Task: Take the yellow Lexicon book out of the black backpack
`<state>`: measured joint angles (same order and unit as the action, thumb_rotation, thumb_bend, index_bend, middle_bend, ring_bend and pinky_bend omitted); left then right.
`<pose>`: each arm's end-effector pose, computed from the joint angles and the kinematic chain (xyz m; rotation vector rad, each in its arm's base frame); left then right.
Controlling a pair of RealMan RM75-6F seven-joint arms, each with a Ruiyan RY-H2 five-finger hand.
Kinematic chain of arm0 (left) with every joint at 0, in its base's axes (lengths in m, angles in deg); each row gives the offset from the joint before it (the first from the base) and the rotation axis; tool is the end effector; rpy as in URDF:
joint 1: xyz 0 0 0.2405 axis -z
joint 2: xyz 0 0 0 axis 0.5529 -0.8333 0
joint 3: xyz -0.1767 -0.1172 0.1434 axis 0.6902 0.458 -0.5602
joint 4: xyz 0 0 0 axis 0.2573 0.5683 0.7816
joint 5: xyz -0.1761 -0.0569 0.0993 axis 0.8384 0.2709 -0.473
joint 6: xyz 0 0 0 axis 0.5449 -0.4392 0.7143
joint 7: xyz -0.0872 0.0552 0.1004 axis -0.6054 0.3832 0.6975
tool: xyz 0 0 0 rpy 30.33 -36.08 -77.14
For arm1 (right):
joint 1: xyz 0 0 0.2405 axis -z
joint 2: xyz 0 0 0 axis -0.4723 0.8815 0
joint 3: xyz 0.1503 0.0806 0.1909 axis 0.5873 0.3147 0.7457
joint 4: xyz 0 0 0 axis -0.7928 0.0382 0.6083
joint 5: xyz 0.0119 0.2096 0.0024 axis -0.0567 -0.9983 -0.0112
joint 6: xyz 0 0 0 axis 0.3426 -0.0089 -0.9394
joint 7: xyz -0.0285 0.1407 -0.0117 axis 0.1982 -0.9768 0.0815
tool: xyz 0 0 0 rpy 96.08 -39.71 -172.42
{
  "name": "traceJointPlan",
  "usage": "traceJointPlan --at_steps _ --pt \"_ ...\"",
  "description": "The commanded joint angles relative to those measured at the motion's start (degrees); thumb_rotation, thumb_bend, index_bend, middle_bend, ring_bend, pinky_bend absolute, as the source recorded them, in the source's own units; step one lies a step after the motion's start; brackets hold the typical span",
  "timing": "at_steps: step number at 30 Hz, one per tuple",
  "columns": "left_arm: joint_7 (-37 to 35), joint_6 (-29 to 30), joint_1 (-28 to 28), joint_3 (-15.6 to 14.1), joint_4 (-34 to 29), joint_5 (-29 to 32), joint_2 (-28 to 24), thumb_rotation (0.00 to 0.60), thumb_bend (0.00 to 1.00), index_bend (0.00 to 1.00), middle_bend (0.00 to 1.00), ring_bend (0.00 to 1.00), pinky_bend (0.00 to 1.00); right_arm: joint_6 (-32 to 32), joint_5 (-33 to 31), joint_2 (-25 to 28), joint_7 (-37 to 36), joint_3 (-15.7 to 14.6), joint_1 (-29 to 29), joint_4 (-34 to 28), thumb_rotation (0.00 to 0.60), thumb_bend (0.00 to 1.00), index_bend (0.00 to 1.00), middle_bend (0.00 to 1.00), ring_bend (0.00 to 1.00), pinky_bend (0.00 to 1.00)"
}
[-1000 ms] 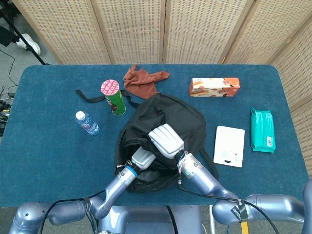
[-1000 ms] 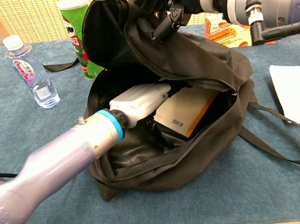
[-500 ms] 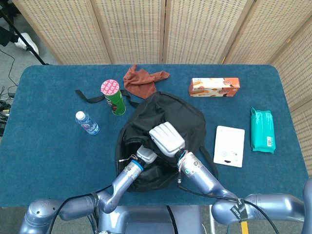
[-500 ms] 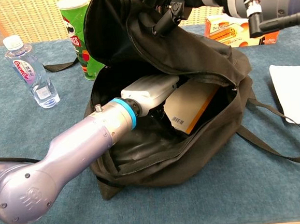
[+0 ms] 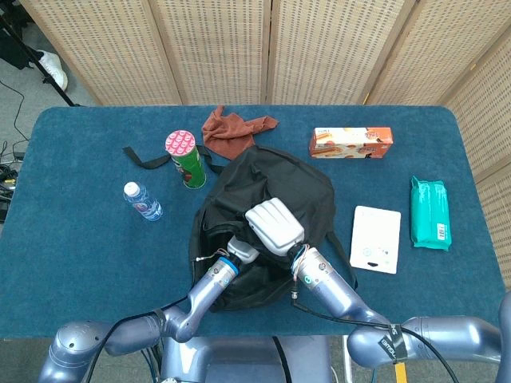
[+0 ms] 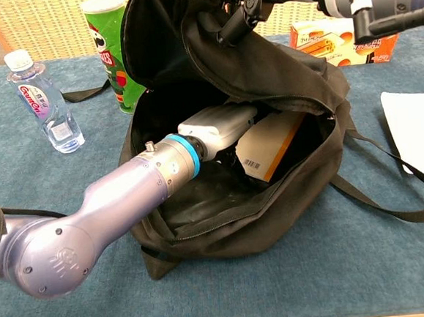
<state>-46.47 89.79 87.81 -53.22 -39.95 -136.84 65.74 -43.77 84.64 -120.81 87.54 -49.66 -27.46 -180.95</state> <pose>-0.0342 0.3322 -0.1646 -2.0656 -0.9498 -1.1019 -0.0050 -0.3181 0.0350 1.9944 -0.9299 1.2167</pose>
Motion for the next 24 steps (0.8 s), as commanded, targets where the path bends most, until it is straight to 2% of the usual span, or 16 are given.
traceJointPlan --at_steps 1,4,9,12,24 --pt "0.15 -0.30 0.45 -0.08 0.51 0.45 -0.12 0.600 0.34 0.10 0.00 0.00 0.00 -0.06 -0.02 0.14 -0.08 -0.03 -0.08 -0.07 0.600 0.78 0.61 0.65 0.55 0.50" --pt "0.23 -0.02 0.61 -0.21 0.72 0.54 -0.06 0.600 0.46 0.10 0.00 0.00 0.00 -0.13 0.01 0.38 -0.24 -0.09 -0.08 -0.11 0.600 0.78 0.61 0.65 0.55 0.50" --pt "0.85 0.19 0.95 -0.40 1.20 0.89 0.04 0.600 0.61 0.10 0.00 0.00 0.00 -0.20 0.16 0.83 -0.68 -0.29 0.04 -0.25 0.600 0.78 0.61 0.65 0.55 0.50" --pt "0.86 0.55 0.80 -0.89 0.70 0.82 -0.25 0.600 0.75 0.10 0.00 0.00 0.00 -0.24 0.36 1.26 -1.15 -0.43 0.23 -0.32 0.600 0.78 0.61 0.65 0.55 0.50" --pt "0.47 2.08 0.51 -0.86 -2.53 1.06 -2.62 0.600 0.93 0.10 0.00 0.00 0.00 -0.56 0.65 1.90 -1.53 -0.94 0.45 0.09 0.600 0.78 0.61 0.65 0.55 0.50"
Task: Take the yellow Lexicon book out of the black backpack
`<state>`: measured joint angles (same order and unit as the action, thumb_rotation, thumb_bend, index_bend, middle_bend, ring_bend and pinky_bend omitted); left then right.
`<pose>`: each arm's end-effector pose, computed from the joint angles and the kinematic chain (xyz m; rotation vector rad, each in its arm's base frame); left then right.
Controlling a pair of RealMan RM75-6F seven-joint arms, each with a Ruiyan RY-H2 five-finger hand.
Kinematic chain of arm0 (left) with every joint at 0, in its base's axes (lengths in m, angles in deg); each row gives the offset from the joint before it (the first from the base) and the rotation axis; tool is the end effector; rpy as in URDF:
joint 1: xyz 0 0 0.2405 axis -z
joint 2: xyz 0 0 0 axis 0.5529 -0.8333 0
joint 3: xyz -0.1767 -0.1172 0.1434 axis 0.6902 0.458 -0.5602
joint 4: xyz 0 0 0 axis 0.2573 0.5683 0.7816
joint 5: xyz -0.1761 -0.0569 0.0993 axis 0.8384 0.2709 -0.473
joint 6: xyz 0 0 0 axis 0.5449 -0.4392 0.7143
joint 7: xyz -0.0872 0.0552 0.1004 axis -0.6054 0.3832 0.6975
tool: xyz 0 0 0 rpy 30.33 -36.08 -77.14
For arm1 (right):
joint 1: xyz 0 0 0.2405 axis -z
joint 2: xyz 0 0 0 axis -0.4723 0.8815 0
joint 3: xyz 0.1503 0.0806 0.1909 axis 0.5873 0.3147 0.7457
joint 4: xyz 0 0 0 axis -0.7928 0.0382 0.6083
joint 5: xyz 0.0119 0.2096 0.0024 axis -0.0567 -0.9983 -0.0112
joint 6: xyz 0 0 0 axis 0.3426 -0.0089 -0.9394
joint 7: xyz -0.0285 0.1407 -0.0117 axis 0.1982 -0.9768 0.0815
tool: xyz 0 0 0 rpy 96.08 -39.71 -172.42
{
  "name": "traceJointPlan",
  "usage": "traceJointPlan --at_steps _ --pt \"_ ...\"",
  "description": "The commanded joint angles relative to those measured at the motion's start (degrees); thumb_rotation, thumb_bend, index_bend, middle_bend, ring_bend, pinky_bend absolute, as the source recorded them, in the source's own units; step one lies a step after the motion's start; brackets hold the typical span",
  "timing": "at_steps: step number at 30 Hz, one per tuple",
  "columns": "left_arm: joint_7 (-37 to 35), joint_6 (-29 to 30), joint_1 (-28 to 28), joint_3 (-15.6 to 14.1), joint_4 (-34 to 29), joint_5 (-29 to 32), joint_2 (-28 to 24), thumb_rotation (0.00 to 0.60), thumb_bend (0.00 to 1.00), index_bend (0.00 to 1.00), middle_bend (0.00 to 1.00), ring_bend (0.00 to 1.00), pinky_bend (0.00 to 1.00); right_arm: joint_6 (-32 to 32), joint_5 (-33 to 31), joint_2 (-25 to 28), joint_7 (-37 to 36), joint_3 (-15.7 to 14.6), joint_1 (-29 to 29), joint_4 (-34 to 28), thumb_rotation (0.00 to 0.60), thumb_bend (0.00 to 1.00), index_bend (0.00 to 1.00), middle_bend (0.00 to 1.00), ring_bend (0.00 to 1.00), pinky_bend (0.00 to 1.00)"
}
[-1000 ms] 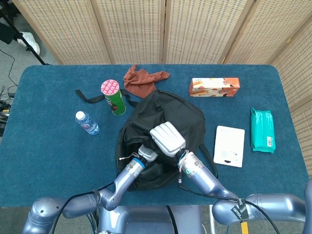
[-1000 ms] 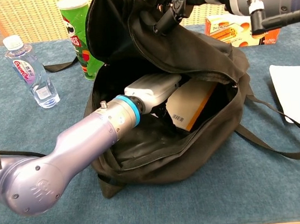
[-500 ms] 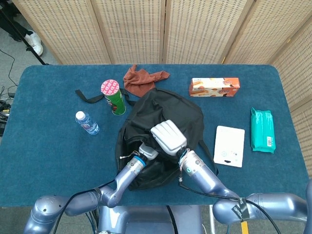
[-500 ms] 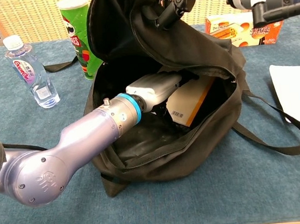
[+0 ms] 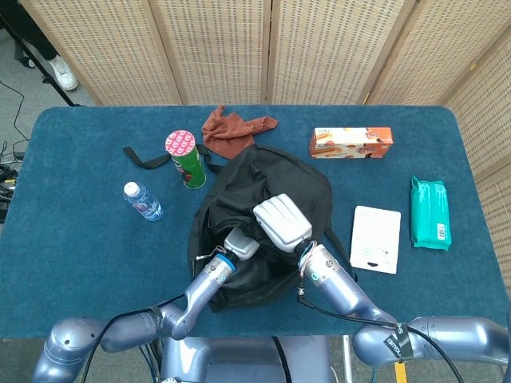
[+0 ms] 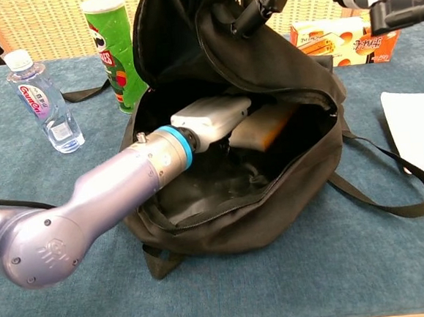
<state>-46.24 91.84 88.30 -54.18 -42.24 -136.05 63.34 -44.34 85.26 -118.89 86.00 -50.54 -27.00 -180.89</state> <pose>-0.0343 0.3374 -0.1520 -2.0492 -0.9186 -1.1257 -0.0140 -0.3222 0.0430 1.9723 -0.9242 1.2061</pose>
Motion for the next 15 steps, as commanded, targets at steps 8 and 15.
traceJointPlan --at_steps 8,15 --pt "0.61 0.29 0.12 -0.08 -0.77 0.89 -0.44 0.600 0.91 0.11 0.00 0.00 0.00 -0.04 0.17 -0.18 -0.08 -0.13 -0.18 0.01 0.600 0.78 0.61 0.65 0.55 0.50" --pt "1.01 1.61 0.00 0.11 -0.53 1.30 -0.07 0.600 0.90 0.22 0.00 0.00 0.00 -0.23 0.24 0.05 -0.40 -0.09 -0.08 -0.15 0.600 0.78 0.61 0.65 0.55 0.50"
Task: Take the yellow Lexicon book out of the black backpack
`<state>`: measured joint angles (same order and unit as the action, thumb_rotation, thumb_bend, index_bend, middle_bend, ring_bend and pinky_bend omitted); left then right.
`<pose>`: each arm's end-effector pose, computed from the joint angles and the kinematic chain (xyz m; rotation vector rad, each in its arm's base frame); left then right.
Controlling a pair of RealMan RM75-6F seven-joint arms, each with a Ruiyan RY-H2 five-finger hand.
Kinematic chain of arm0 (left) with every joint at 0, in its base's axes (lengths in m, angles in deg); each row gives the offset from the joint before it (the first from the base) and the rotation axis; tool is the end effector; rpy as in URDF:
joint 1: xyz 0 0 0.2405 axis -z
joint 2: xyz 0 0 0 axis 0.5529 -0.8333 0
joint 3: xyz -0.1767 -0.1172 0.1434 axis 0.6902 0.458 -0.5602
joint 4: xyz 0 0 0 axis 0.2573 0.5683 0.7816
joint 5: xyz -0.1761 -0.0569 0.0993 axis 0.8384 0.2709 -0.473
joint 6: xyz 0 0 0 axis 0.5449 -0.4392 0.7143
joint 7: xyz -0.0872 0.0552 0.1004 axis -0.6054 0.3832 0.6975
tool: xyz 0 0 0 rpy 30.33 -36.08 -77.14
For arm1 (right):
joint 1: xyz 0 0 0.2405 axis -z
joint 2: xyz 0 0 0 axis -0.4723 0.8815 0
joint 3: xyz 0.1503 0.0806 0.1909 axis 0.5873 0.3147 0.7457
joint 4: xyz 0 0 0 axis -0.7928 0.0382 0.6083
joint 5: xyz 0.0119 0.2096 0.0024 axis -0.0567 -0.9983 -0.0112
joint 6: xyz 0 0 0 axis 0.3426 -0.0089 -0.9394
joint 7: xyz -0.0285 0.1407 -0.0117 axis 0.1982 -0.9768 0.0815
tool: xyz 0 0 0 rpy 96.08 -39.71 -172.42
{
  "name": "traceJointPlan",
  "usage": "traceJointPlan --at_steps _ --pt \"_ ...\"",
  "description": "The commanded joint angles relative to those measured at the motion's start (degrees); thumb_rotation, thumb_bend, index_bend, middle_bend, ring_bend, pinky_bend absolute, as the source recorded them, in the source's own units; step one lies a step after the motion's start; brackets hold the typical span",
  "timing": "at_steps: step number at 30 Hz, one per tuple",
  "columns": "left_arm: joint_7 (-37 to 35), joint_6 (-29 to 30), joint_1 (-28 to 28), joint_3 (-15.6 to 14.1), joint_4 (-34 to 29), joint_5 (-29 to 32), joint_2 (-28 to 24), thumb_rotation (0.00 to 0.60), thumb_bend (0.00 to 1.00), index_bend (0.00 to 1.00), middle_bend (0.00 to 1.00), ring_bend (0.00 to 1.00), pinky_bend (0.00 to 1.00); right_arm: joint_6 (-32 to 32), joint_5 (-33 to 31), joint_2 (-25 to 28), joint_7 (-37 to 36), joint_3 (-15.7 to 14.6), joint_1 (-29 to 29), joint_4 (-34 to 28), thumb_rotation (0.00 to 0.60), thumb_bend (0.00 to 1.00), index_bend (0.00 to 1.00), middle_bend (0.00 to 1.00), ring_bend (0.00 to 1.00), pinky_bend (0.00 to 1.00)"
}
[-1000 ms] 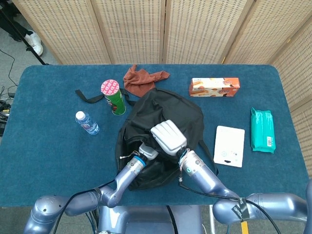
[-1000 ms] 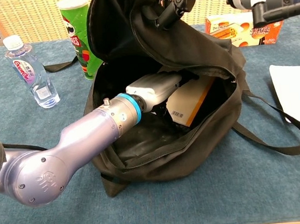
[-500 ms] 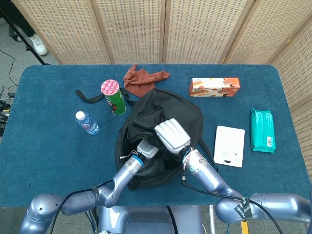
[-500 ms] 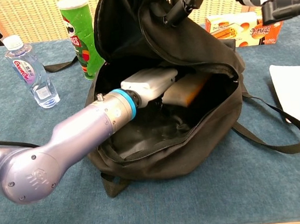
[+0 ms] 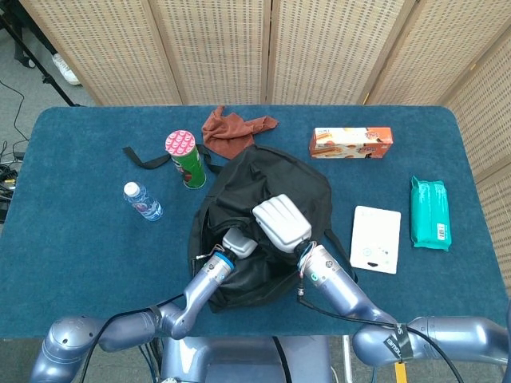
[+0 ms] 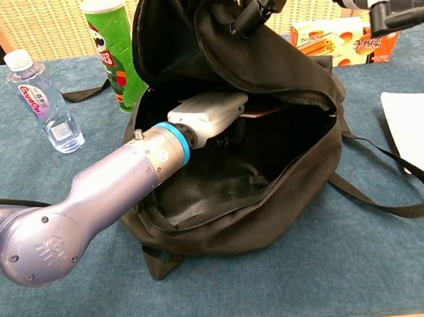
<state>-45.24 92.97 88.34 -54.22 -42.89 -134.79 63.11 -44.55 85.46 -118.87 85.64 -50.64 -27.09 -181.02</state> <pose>-0.0342 0.3385 -0.1490 -2.0268 -0.9183 -1.1298 -0.0132 -0.3216 0.0434 1.9719 -0.9266 1.2133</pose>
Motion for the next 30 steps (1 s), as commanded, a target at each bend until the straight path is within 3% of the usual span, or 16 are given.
traceJointPlan --at_steps 1,3,9,12,22,30 --pt "-0.07 0.95 -0.10 0.22 0.27 -0.02 0.35 0.600 0.89 0.25 0.00 0.00 0.00 -0.04 0.09 0.08 -0.09 0.01 0.03 -0.04 0.600 0.78 0.61 0.65 0.55 0.50" --pt "-0.16 1.61 -0.15 0.24 0.60 -0.19 0.61 0.600 0.89 0.32 0.05 0.03 0.03 -0.06 0.20 0.16 -0.16 0.00 0.06 -0.09 0.600 0.78 0.61 0.65 0.55 0.50" --pt "-3.31 5.42 -0.58 -0.69 2.22 -3.26 1.36 0.600 0.88 0.67 0.37 0.30 0.32 -0.29 0.96 0.21 -0.88 -0.05 0.35 0.55 0.600 0.78 0.61 0.65 0.55 0.50" --pt "-6.24 7.62 -1.16 -1.40 3.10 -5.13 1.56 0.600 0.87 0.76 0.45 0.37 0.40 -0.46 1.35 0.03 -1.47 -0.23 0.69 1.35 0.600 0.78 0.61 0.65 0.55 0.50" --pt "-15.52 12.80 -4.89 -4.51 1.15 -9.43 -1.39 0.600 0.86 0.80 0.49 0.41 0.45 -0.83 0.41 -1.07 -3.74 -0.22 1.89 5.42 0.600 0.78 0.61 0.65 0.55 0.50" --pt "-20.96 15.58 -8.88 -7.25 -9.29 -12.07 -9.72 0.600 0.86 0.81 0.50 0.42 0.46 -1.06 -0.87 -1.79 -5.26 0.39 2.69 9.12 0.600 0.78 0.61 0.65 0.55 0.50"
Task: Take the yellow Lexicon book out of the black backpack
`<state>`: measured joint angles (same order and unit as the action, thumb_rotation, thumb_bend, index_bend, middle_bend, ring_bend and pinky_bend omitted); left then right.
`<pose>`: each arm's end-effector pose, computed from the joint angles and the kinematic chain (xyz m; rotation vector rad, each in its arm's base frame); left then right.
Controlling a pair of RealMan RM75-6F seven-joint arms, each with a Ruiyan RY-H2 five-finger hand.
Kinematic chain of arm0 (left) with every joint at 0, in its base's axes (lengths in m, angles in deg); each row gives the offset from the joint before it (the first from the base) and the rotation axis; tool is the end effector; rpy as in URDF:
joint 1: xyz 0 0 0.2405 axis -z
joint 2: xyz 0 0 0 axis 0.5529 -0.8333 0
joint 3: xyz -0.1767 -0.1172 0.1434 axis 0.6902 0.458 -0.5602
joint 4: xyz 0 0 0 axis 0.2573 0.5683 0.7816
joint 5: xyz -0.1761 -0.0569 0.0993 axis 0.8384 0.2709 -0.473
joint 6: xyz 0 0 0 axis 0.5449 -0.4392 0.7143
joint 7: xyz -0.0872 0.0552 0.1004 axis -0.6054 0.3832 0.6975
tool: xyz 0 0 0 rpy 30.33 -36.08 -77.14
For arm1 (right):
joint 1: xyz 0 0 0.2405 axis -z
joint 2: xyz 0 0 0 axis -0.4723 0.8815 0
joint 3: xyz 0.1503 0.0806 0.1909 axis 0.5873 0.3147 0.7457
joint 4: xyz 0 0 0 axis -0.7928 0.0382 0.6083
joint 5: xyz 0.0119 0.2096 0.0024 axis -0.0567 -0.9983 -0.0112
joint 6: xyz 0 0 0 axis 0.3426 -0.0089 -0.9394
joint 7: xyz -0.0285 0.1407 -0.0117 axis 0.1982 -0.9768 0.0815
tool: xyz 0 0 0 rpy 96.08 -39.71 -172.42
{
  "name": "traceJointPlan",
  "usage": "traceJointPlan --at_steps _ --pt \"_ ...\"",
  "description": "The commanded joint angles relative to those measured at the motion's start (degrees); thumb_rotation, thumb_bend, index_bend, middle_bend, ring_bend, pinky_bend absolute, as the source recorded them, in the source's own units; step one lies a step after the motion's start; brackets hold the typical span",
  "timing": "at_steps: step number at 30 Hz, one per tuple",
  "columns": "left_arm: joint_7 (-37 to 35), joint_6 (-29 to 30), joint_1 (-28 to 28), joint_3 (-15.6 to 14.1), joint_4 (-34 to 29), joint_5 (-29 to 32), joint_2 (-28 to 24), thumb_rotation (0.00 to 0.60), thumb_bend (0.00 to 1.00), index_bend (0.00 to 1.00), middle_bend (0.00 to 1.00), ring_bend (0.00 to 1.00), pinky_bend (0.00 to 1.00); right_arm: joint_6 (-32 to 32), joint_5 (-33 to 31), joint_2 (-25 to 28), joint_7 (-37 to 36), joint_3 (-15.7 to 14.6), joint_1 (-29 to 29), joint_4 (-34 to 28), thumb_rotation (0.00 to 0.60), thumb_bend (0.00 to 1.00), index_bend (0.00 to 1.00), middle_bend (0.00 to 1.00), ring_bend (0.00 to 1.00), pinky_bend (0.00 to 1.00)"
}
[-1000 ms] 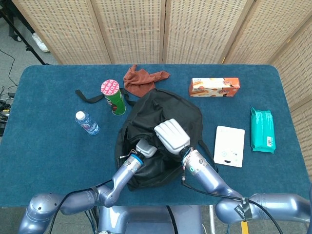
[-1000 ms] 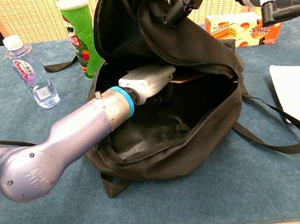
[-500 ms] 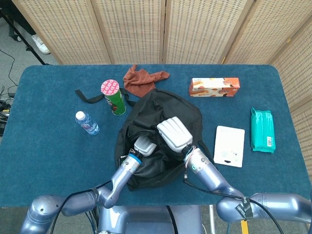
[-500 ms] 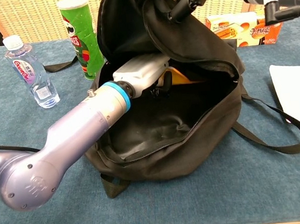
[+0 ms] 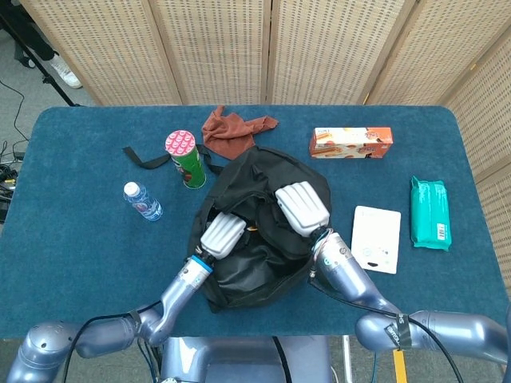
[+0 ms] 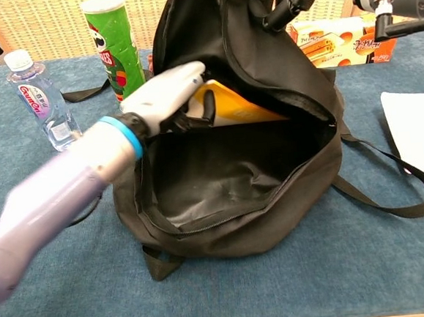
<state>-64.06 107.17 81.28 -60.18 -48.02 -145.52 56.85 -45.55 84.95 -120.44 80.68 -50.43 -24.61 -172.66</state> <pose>-0.0675 0.3253 -0.1035 -1.8799 -1.0173 -1.4472 -0.0491 -0.3519 0.0452 1.8190 -0.9832 1.1867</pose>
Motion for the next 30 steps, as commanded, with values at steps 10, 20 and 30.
traceJointPlan --at_steps 10,20,30 --pt "-8.48 6.20 -6.67 -4.87 -24.73 -6.97 -20.07 0.600 0.86 0.82 0.51 0.42 0.46 0.63 -1.89 -2.35 -0.46 -0.94 1.12 6.15 0.600 0.78 0.61 0.65 0.55 0.50" --pt "-16.99 9.81 -9.30 -5.81 -37.05 -11.30 -33.24 0.600 0.86 0.82 0.51 0.42 0.46 0.48 -1.08 -5.47 0.39 -2.74 2.11 9.89 0.600 0.78 0.61 0.65 0.55 0.50" --pt "-20.46 15.94 -14.19 -8.44 -42.32 -15.98 -46.99 0.600 0.86 0.82 0.51 0.42 0.46 -0.06 -0.94 -7.05 2.24 -4.54 3.31 11.88 0.600 0.78 0.61 0.65 0.55 0.50"
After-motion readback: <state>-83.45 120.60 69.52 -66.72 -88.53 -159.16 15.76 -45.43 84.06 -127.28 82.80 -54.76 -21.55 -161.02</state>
